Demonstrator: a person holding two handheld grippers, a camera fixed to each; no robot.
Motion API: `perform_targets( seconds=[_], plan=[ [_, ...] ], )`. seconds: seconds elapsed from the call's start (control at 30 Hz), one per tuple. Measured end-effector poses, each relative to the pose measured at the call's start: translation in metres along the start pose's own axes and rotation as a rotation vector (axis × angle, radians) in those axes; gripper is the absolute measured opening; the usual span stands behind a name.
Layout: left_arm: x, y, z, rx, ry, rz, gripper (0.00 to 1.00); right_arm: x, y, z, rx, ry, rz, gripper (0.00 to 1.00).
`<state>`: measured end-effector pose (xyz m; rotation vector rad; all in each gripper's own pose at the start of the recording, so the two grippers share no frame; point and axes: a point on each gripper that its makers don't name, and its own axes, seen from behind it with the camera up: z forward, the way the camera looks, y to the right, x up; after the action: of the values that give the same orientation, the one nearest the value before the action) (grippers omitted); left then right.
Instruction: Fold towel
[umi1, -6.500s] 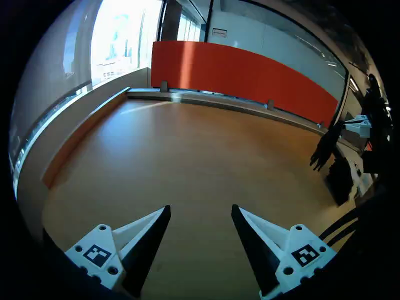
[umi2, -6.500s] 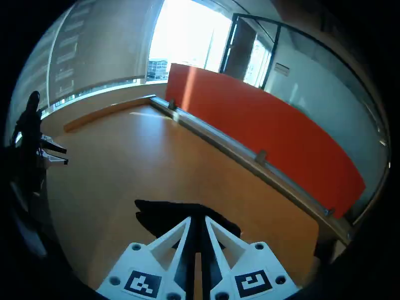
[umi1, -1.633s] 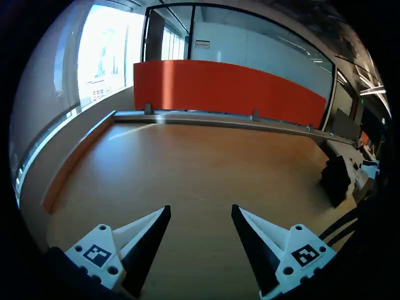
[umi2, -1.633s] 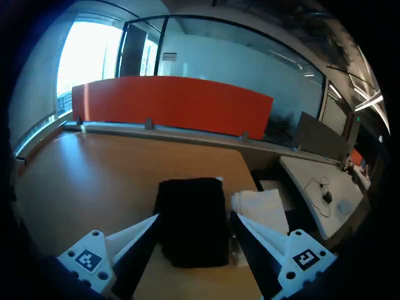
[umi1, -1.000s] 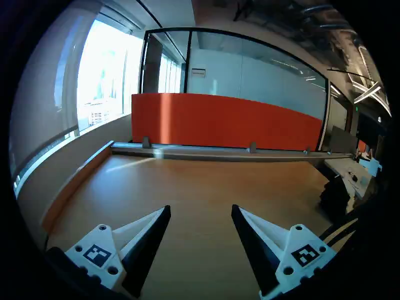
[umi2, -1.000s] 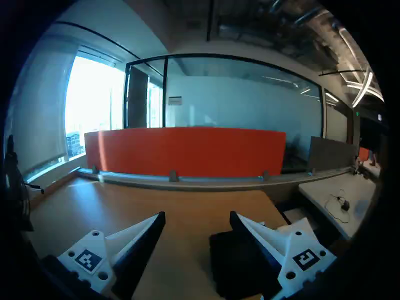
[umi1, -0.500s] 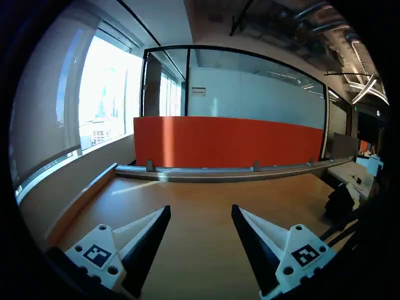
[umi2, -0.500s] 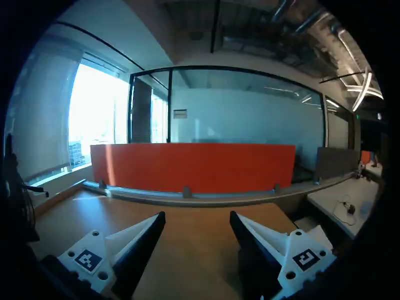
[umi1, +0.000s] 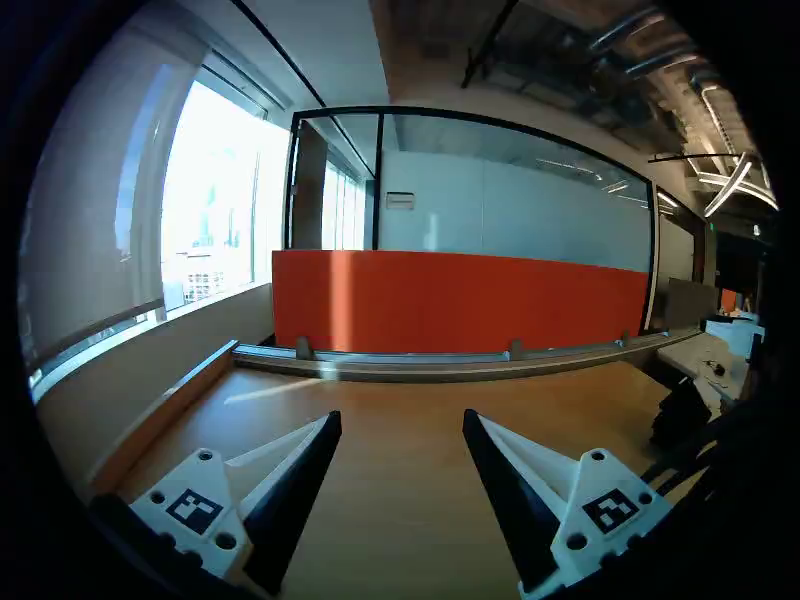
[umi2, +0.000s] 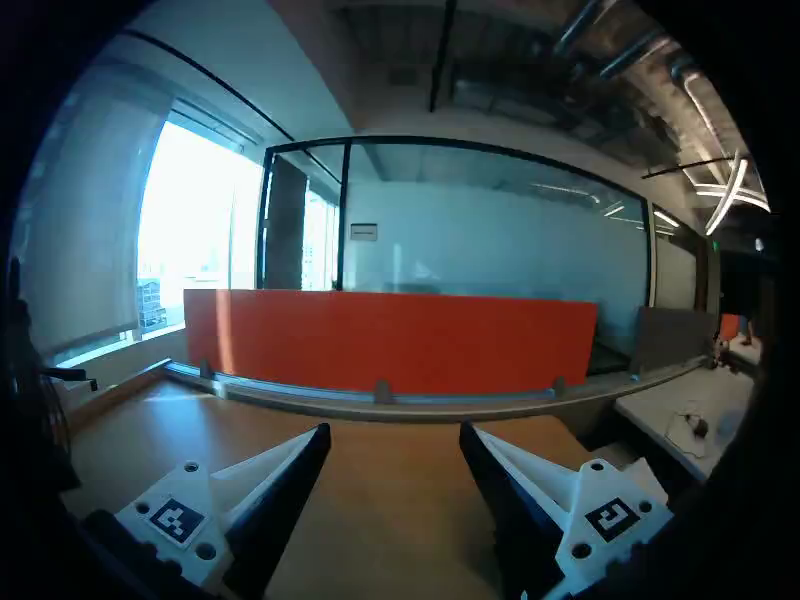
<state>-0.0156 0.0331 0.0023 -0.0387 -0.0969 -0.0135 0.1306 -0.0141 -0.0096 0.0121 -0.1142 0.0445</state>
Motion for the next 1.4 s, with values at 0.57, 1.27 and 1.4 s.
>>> perform_targets(
  seconds=[0.57, 1.27, 1.4],
  plan=[
    [-0.024, -0.018, 0.012, 0.028, 0.082, 0.05, 0.9, -0.012, -0.014, 0.008, 0.016, -0.025, 0.043, 1.0],
    [-0.11, -0.045, 0.027, 0.054, 0.167, 0.057, 0.9, -0.052, -0.022, 0.027, 0.002, -0.009, 0.09, 1.0],
    [-0.123, -0.044, 0.029, 0.047, 0.177, 0.055, 0.9, -0.058, -0.029, 0.028, 0.009, -0.009, 0.079, 1.0]
  ],
)
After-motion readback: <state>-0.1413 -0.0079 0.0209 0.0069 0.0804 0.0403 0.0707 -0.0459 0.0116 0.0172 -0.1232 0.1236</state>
